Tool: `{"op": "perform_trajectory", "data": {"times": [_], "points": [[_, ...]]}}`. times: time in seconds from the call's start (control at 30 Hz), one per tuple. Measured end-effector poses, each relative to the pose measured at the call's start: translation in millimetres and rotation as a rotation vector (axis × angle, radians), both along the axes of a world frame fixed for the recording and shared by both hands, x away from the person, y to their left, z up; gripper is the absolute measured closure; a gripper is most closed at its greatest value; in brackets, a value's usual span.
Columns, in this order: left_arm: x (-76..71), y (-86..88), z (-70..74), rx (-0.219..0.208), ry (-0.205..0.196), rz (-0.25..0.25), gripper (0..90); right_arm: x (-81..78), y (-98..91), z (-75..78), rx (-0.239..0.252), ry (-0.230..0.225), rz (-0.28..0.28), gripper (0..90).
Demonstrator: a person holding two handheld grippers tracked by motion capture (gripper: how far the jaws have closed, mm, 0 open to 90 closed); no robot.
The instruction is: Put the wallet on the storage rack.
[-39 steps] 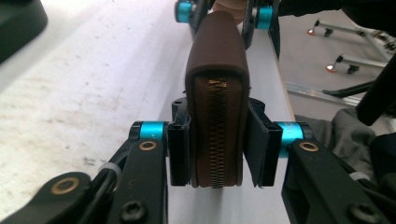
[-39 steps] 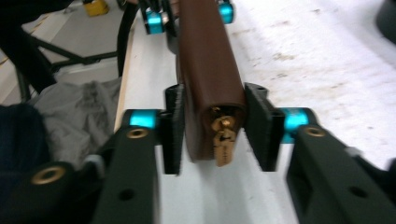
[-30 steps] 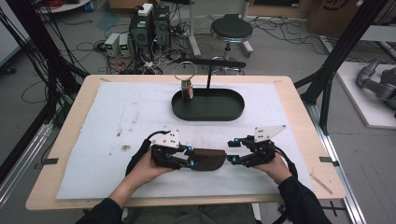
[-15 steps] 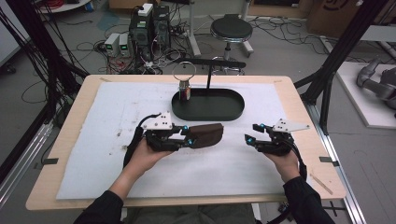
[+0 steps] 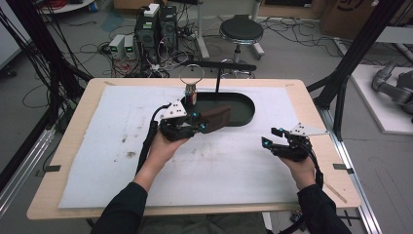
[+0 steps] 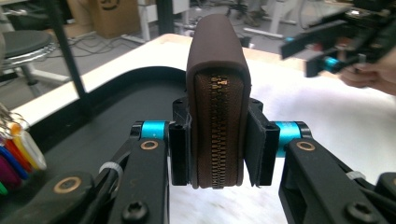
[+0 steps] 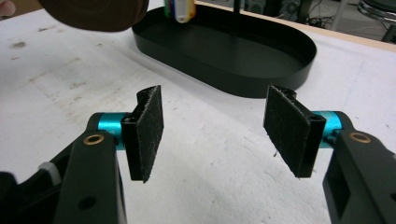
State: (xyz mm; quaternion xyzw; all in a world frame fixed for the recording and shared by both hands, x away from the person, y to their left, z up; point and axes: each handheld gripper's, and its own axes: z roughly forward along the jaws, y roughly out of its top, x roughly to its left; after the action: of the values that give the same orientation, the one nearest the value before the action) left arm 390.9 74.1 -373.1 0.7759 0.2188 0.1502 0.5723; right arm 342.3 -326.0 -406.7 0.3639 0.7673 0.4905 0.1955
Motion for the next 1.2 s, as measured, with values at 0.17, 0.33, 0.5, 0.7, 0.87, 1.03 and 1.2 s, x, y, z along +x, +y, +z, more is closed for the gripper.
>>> {"op": "perform_trajectory", "data": {"times": [0.17,0.33,0.5,0.7,0.87,1.03,1.2], "points": [[18.7,-7.6,-0.6,0.013,-0.008,0.055,66.4,1.7,-3.0,-0.8,0.003,0.007,0.0,39.0],[36.6,-19.8,-5.4,0.036,0.009,0.085,66.4,2.5,-1.2,-1.1,0.001,0.002,-0.004,39.2],[55.6,-32.5,-17.8,0.061,0.02,0.119,66.4,3.2,-0.4,-1.7,-0.008,0.001,-0.002,39.5],[73.6,-44.3,-36.1,0.066,0.039,0.145,66.4,3.0,0.3,-1.6,-0.007,-0.005,0.005,39.8],[80.9,-49.3,-43.6,0.074,0.024,0.171,66.4,3.5,1.4,-1.9,-0.006,-0.006,0.007,40.3],[84.4,-49.8,-49.3,0.059,0.036,0.188,66.3,3.9,1.6,-2.2,-0.008,-0.007,0.006,40.4],[86.9,-50.5,-54.6,0.073,0.039,0.196,66.2,3.7,1.2,-1.9,-0.007,-0.013,0.002,40.4]]}}
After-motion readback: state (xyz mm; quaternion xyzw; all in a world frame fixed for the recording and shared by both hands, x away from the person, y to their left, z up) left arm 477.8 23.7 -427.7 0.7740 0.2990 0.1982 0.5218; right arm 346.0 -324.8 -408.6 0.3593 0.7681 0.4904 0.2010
